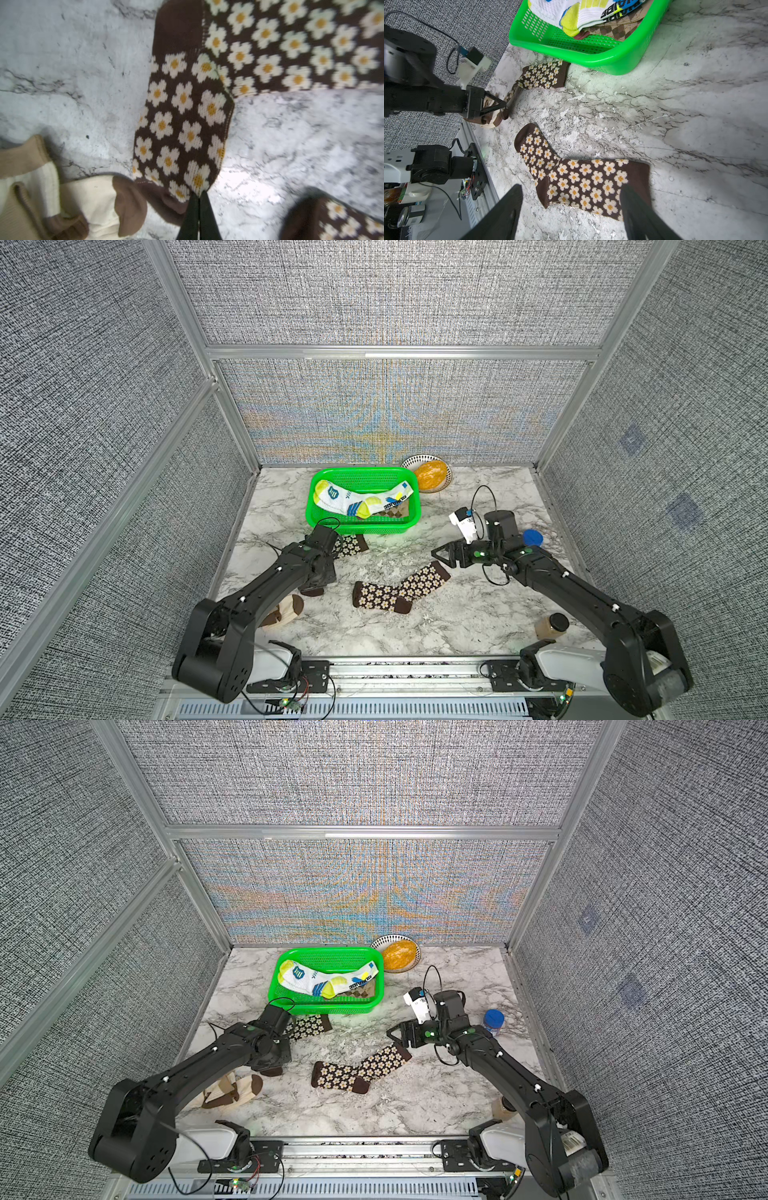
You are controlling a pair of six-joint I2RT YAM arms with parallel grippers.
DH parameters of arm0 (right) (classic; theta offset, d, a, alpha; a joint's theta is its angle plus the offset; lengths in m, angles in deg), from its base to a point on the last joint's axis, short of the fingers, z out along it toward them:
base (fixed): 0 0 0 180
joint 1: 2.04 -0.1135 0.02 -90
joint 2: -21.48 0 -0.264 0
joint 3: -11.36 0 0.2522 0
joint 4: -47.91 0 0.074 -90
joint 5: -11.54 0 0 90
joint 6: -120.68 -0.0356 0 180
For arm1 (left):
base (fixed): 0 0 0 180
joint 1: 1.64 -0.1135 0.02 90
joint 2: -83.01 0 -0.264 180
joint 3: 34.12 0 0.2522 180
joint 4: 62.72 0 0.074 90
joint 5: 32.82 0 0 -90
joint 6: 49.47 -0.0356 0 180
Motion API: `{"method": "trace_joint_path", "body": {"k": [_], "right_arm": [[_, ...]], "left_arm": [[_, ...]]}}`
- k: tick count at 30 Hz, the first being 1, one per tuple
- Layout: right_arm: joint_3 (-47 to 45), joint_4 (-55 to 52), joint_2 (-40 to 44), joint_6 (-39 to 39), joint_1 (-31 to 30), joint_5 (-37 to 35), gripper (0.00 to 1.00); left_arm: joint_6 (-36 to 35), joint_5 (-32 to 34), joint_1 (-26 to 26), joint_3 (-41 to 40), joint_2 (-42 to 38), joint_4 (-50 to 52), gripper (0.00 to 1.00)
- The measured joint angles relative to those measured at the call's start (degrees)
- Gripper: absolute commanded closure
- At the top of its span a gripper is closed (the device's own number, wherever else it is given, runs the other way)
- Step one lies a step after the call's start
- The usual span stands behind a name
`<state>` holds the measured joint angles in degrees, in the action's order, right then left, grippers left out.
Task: Place the socks together as a pair
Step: Pick up the sock at the center of the board.
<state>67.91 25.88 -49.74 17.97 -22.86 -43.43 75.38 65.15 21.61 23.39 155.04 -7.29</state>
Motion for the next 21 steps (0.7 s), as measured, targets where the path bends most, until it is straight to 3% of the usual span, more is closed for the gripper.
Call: {"method": "trace_joint_path", "body": {"k": [5, 10, 15, 21], "right_arm": [[0.35, 0.35, -0.7, -0.66, 0.0, 0.02, 0.24], [1.51, 0.52, -1.2, -0.85, -0.11, -0.02, 0.24], [2.32, 0.72, -0.96, -1.11, 0.22, -0.37, 0.24], [2.32, -0.02, 2.58, -2.38, 2.95, -2.91, 0.24]], "left_arm": [[-0.33, -6.82, 2.6, 4.42, -12.09, 2.21, 1.0], [-0.11, -14.38, 6.82, 13.51, -16.24, 4.26, 1.0], [1.81, -19.58, 14.32, 22.62, -14.12, 4.35, 1.0], [7.61, -22.99, 25.57, 25.99, -6.73, -3.02, 1.0]]}}
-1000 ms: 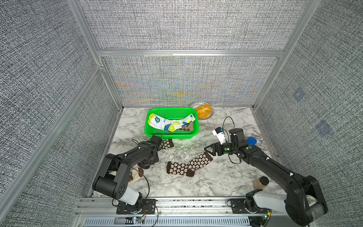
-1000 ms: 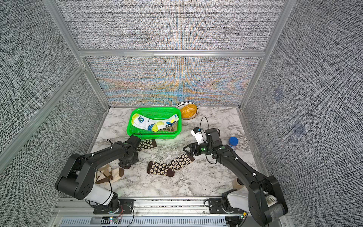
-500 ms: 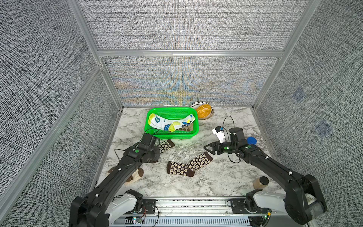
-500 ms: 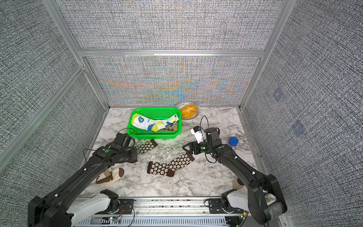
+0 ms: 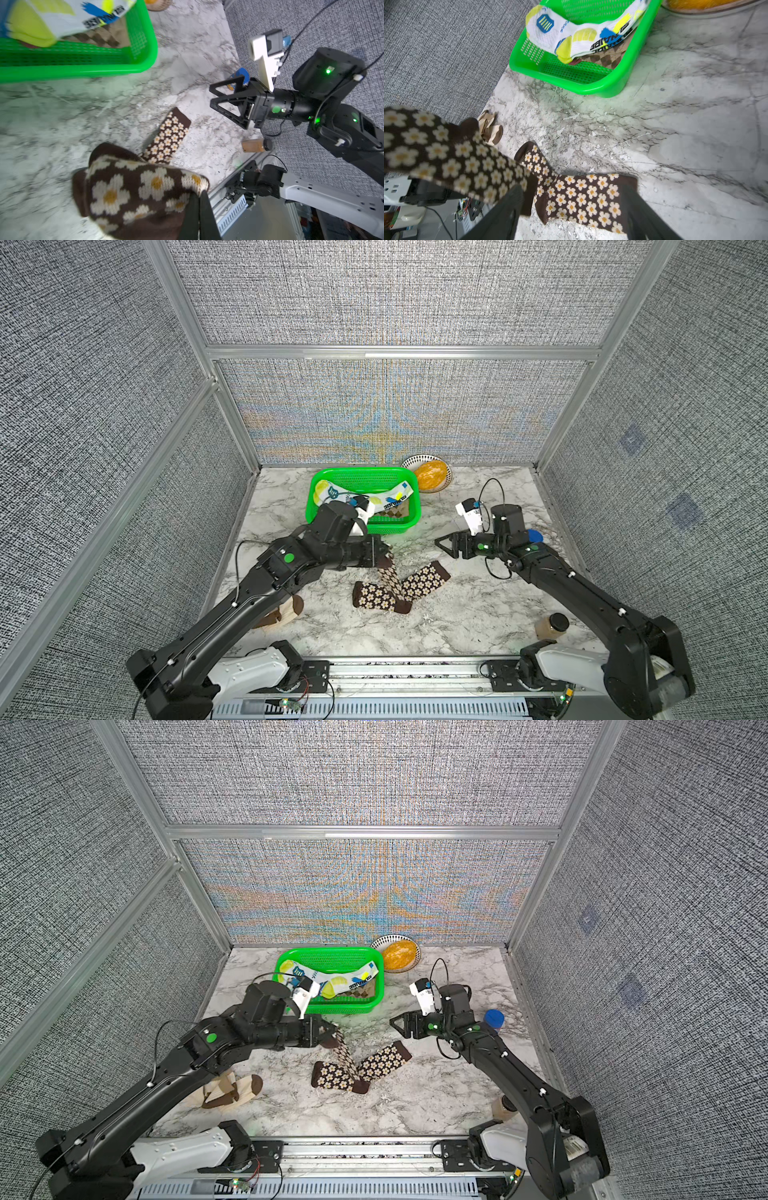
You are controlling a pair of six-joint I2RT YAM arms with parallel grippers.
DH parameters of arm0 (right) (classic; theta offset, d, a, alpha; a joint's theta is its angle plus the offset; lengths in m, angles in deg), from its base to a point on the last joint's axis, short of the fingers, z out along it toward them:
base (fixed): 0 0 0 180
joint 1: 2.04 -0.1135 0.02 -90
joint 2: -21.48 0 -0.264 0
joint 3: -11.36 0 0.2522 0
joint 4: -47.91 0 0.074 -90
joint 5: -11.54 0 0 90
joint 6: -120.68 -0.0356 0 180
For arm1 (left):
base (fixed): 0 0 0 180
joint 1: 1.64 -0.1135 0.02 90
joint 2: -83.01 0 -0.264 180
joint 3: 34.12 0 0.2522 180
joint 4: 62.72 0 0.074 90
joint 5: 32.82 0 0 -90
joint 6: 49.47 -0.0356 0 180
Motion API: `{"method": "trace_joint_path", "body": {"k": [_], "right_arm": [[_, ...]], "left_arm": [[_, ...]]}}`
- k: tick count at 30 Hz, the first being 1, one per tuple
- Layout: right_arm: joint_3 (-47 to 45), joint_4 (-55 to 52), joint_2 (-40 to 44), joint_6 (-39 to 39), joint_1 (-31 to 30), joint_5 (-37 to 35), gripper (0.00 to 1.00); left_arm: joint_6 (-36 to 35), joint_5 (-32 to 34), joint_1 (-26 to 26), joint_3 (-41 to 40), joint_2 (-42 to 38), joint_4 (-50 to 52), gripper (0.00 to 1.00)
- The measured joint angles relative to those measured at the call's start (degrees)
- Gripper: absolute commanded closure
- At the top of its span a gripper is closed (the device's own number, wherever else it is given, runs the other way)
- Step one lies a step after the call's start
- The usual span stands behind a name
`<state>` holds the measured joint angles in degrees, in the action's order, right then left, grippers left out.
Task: Place the socks together as a pair
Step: Pick up the sock at the center of the board, then flatten out the sock.
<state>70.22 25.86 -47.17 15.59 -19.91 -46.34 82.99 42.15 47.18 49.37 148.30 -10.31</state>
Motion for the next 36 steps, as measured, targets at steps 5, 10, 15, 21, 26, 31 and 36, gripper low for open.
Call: {"method": "trace_joint_path", "body": {"k": [5, 10, 15, 21, 26, 31, 36], "right_arm": [[0.02, -3.43, 4.76, 0.31, 2.51, -2.14, 0.24], [0.02, -5.92, 6.73, 1.88, 2.86, -3.08, 0.24], [-0.22, -7.15, 3.96, 4.13, 2.16, -0.28, 0.23], [-0.35, -9.05, 0.59, 6.64, -5.55, 0.59, 0.24], [-1.42, -9.31, -0.5, 6.82, -13.25, -2.73, 0.24], [-6.23, -7.63, -1.66, 4.2, -20.35, -7.67, 0.25], [-11.82, -4.74, -2.4, -0.98, -20.79, -9.99, 0.26]], "left_arm": [[7.26, -1.62, 6.38, -1.64, 3.85, -11.04, 1.0], [17.18, -1.49, 9.84, -9.49, 1.2, -23.67, 1.0], [26.23, 2.34, 9.49, -19.43, -2.03, -29.99, 1.0], [29.83, 6.75, 2.56, -25.4, -5.31, -30.64, 1.0], [32.83, 7.19, -3.43, -31.82, -5.03, -32.61, 1.0], [32.26, 5.86, -3.76, -32.61, -5.75, -33.33, 1.0], [28.79, 6.05, -3.89, -37.51, -12.59, -30.34, 1.0]]}}
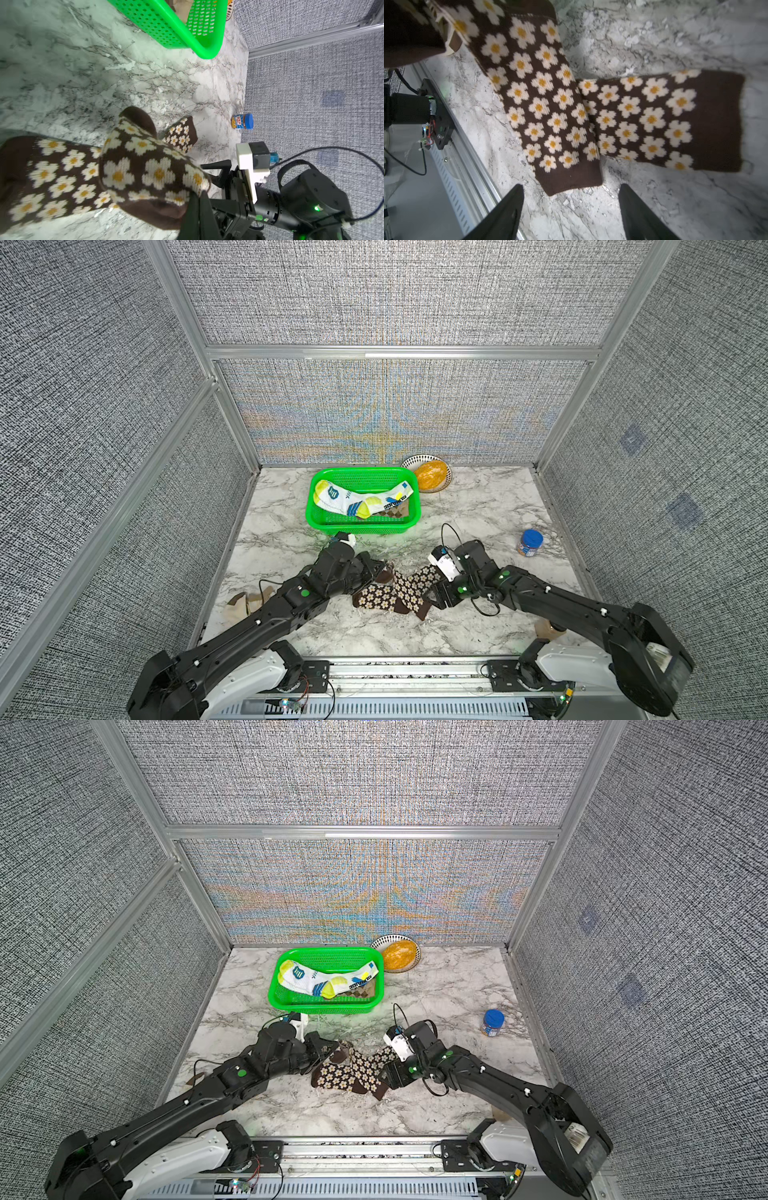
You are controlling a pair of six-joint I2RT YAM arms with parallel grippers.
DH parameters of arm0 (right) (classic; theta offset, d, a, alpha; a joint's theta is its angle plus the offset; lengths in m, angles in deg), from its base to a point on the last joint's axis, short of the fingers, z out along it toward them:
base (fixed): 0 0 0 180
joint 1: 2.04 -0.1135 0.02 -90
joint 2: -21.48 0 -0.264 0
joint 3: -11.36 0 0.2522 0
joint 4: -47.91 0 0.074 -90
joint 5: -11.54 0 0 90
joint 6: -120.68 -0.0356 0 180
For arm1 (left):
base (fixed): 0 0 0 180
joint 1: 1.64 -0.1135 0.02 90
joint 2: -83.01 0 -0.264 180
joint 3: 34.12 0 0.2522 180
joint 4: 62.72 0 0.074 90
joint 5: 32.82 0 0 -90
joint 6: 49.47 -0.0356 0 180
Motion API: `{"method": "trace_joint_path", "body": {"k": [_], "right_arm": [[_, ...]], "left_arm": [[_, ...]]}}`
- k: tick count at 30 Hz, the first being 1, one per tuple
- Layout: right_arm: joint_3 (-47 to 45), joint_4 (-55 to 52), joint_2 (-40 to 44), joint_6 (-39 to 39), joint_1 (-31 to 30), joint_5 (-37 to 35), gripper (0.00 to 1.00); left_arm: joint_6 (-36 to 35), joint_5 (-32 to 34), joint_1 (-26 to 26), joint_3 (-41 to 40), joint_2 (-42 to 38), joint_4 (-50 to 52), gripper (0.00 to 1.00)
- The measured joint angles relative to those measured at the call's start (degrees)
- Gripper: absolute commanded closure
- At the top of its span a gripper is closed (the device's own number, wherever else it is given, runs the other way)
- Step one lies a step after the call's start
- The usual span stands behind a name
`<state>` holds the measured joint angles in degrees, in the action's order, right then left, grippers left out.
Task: Place the socks together as a pair
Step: Flatten out the sock.
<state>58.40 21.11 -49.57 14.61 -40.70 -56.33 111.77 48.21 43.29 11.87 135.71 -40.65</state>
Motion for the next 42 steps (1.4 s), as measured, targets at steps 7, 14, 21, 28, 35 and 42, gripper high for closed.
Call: {"method": "trace_joint_path", "body": {"k": [7, 14, 21, 28, 35, 42], "right_arm": [[-3.54, 6.62, -5.55, -6.34, 0.39, -0.46, 0.33], [-2.08, 14.43, -11.37, -9.44, 0.31, -0.92, 0.5], [-2.36, 13.66, -11.28, -9.6, -0.37, -2.34, 0.69], [-1.99, 11.91, -11.72, -8.57, -2.1, -2.23, 0.96], [0.83, 8.61, -7.26, -7.98, -4.09, -2.64, 1.0], [10.43, 4.44, -3.17, -4.0, -3.39, -5.73, 1.0]], "left_arm": [[-4.22, 1.14, 0.0, -7.45, -5.81, 3.93, 0.99], [-8.52, 1.51, 0.0, -7.37, -3.19, 9.57, 0.99], [-12.85, 5.44, 0.0, -5.07, -2.54, 16.28, 0.98], [-16.68, 7.17, 0.0, -4.24, -0.17, 18.51, 0.98], [-19.12, 8.55, 0.0, -3.17, -2.58, 20.59, 0.98], [-25.27, 11.98, 0.0, 1.49, -6.97, 21.09, 0.97]]}}
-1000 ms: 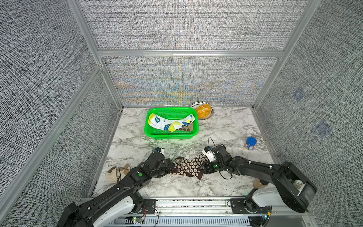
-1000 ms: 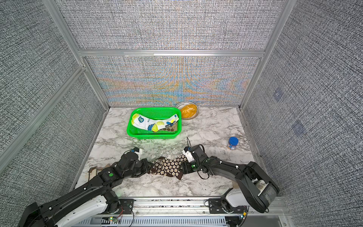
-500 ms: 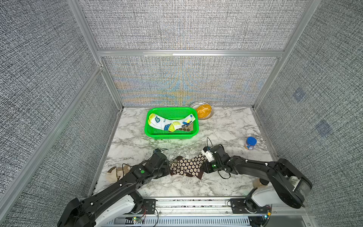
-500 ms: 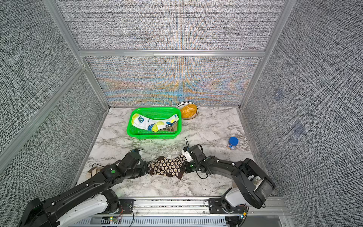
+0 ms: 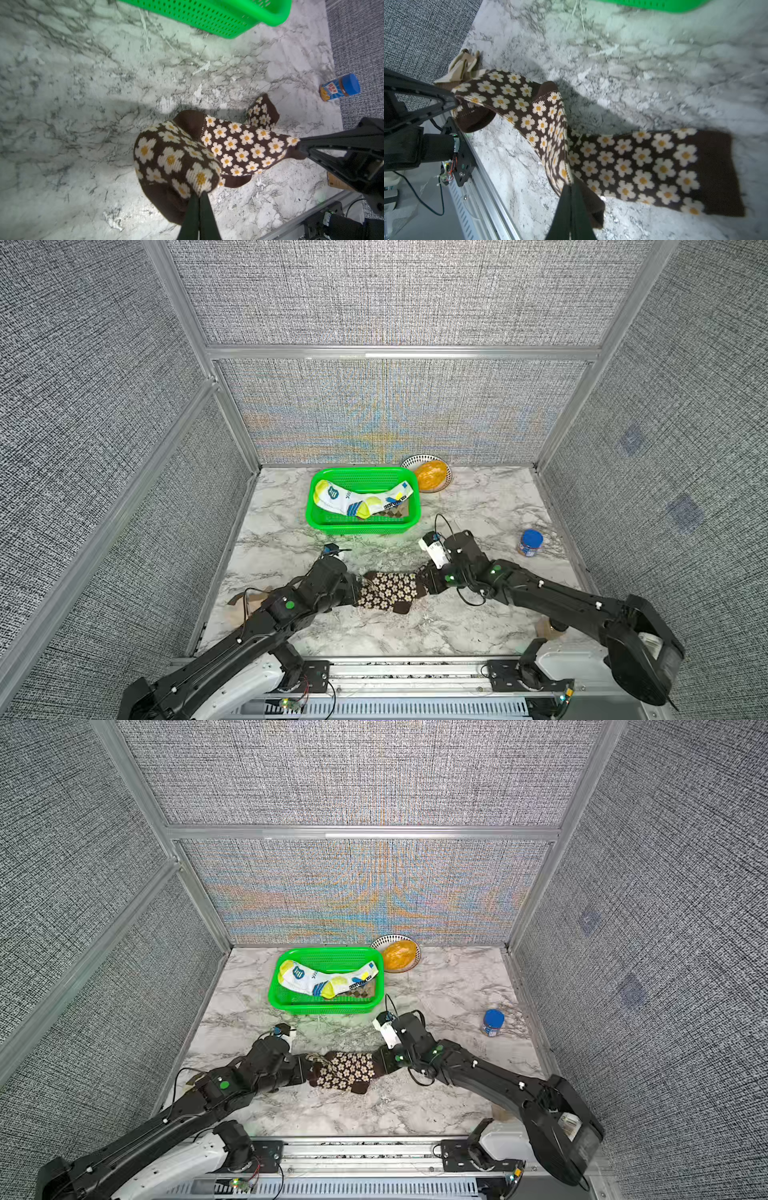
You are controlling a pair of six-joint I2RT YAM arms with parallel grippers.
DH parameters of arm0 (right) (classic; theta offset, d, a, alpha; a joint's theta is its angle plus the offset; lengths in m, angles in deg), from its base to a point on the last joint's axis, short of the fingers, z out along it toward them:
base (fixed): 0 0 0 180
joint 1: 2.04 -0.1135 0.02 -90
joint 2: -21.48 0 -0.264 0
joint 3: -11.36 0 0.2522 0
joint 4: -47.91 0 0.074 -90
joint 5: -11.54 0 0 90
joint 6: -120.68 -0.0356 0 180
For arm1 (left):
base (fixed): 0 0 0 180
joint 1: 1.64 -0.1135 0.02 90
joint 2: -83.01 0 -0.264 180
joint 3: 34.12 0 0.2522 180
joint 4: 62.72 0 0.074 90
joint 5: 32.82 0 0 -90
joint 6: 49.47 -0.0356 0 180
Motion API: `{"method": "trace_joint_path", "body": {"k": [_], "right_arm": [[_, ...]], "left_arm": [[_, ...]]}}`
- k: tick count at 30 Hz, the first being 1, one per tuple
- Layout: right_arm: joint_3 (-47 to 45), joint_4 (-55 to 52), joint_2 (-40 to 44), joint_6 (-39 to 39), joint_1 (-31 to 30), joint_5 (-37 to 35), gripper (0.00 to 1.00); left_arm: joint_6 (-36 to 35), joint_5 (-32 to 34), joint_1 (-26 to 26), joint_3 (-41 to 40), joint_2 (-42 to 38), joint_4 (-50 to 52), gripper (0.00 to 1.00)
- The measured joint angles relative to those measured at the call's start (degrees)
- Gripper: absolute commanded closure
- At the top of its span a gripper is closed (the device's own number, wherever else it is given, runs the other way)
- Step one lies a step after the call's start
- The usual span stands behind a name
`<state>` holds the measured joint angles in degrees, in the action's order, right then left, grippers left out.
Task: Place the socks together as a pair
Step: Flatten out the sock.
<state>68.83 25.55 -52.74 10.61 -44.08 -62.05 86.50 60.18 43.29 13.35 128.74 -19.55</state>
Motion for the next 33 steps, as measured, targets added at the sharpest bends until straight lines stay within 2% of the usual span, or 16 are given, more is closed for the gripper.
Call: {"method": "trace_joint_path", "body": {"k": [4, 8, 10, 11, 12, 14, 15, 16, 17, 24, 30, 33], "right_arm": [[7.82, -1.57, -3.8, 5.27, 2.73, -4.0, 1.0], [13.77, -1.46, -9.44, 10.49, 6.58, -8.66, 1.0], [16.0, -1.18, -11.52, 12.94, 7.21, -10.51, 1.0], [16.81, -1.09, -12.13, 13.88, 7.17, -10.6, 1.0], [17.25, -0.79, -12.35, 14.67, 7.04, -10.86, 1.0], [17.4, -0.07, -11.67, 16.26, 6.49, -11.67, 1.0], [17.57, 0.11, -11.1, 16.94, 6.19, -11.85, 1.0], [17.92, 0.26, -10.56, 17.64, 5.81, -12.02, 1.0], [18.43, 0.42, -10.03, 18.4, 5.42, -12.15, 1.0], [24.13, 1.68, -9.81, 23.76, 1.68, -13.11, 1.0], [33.44, 1.51, -15.28, 28.2, -3.08, -12.2, 1.0], [39.17, 0.9, -18.16, 30.14, -5.16, -11.13, 1.0]], "left_arm": [[-6.8, 3.06, 0.0, 4.83, 1.99, 0.11, 0.97], [-14.6, 6.91, 0.0, 10.23, 8.11, -0.59, 0.97], [-17.05, 9.38, 0.02, 12.11, 11.58, -0.63, 0.94], [-17.77, 10.25, 0.02, 13.05, 13.31, -0.15, 0.89], [-18.53, 10.78, 0.02, 13.84, 14.82, 0.57, 0.79], [-18.64, 11.17, 0.02, 14.08, 16.63, 1.33, 0.47], [-18.08, 11.1, 0.04, 13.66, 16.85, 1.73, 0.29], [-17.07, 10.75, 0.04, 12.74, 16.59, 2.05, 0.05], [-16.11, 10.34, 0.04, 11.8, 15.98, 2.32, 0.01], [-6.6, 8.61, 0.04, 7.23, 2.34, 3.63, 0.01], [-3.87, 10.38, 0.04, 10.56, -12.81, 7.08, 0.01], [-3.93, 12.2, 0.04, 13.94, -15.91, 9.97, 0.01]]}}
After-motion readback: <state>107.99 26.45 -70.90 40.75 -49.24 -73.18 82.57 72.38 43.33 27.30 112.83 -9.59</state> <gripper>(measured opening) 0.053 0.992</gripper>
